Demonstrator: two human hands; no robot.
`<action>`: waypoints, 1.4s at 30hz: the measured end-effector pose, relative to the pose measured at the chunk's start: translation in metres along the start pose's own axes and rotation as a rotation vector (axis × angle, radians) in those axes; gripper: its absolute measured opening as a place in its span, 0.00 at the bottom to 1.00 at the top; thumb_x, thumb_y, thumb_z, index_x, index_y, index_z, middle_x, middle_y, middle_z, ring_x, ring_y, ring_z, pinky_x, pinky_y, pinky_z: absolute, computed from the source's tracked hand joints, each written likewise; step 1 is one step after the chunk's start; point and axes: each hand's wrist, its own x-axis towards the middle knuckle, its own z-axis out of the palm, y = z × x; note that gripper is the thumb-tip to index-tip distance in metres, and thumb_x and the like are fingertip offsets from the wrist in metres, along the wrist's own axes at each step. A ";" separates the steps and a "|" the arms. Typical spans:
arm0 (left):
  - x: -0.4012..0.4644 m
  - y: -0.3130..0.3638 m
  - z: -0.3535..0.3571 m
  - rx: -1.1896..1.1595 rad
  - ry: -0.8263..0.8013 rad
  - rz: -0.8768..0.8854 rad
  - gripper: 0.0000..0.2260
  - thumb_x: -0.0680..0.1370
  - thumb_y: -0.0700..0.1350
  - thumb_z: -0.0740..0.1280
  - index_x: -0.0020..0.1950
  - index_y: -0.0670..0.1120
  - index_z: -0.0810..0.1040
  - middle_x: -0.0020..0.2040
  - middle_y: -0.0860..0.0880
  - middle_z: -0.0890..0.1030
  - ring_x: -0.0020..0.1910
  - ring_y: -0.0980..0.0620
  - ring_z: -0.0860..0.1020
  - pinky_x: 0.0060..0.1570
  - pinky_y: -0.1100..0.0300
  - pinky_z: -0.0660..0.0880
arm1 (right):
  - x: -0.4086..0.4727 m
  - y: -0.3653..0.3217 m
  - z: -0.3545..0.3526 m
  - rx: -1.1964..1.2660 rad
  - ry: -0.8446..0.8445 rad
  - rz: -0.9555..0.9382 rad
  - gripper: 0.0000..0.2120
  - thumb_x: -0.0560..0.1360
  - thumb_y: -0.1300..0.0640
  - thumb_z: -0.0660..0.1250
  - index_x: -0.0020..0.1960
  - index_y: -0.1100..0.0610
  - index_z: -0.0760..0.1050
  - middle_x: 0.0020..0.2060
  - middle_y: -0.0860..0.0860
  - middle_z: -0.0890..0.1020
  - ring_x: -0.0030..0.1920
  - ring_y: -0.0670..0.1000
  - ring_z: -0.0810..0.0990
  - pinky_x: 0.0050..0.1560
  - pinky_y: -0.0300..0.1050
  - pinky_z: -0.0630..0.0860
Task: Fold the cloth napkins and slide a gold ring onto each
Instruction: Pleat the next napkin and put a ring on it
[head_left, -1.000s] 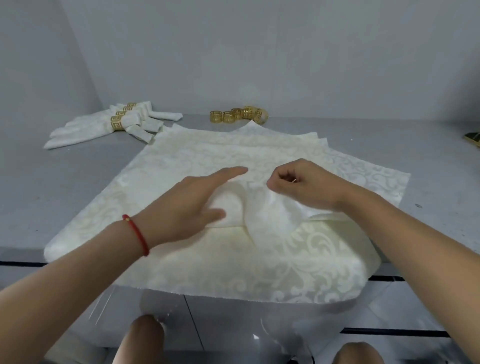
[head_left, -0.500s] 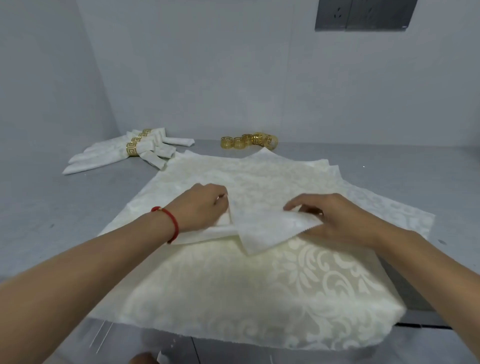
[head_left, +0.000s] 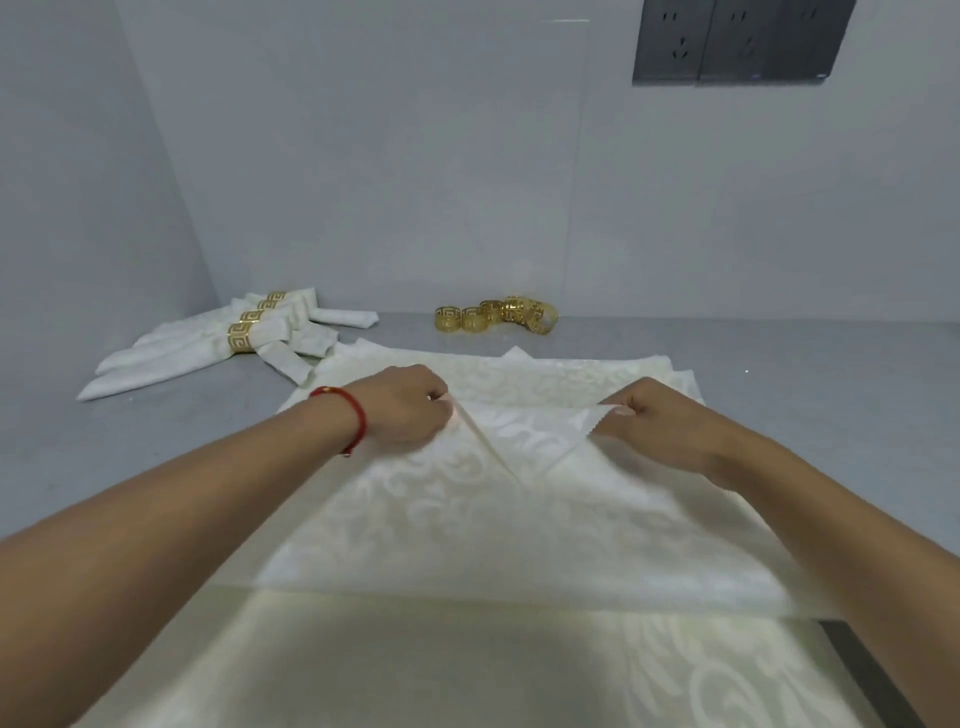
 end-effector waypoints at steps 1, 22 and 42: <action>0.017 0.000 0.003 0.024 0.040 -0.023 0.13 0.80 0.50 0.59 0.46 0.44 0.77 0.45 0.47 0.80 0.44 0.47 0.79 0.45 0.55 0.76 | 0.018 0.003 -0.001 -0.017 0.031 0.058 0.15 0.80 0.56 0.65 0.40 0.66 0.77 0.34 0.56 0.79 0.35 0.56 0.76 0.41 0.48 0.75; 0.089 -0.020 0.034 -0.098 0.247 -0.148 0.03 0.74 0.46 0.66 0.47 0.49 0.77 0.47 0.50 0.79 0.47 0.47 0.79 0.48 0.54 0.78 | 0.127 0.025 0.014 -0.556 0.354 0.308 0.08 0.71 0.53 0.68 0.47 0.57 0.76 0.40 0.52 0.78 0.38 0.55 0.76 0.36 0.43 0.69; 0.118 0.032 0.082 0.006 0.395 0.272 0.13 0.78 0.44 0.58 0.58 0.50 0.80 0.55 0.49 0.81 0.57 0.44 0.76 0.52 0.50 0.73 | 0.181 0.007 0.037 -0.383 0.381 0.134 0.09 0.78 0.55 0.66 0.53 0.57 0.83 0.50 0.55 0.84 0.52 0.60 0.81 0.49 0.49 0.79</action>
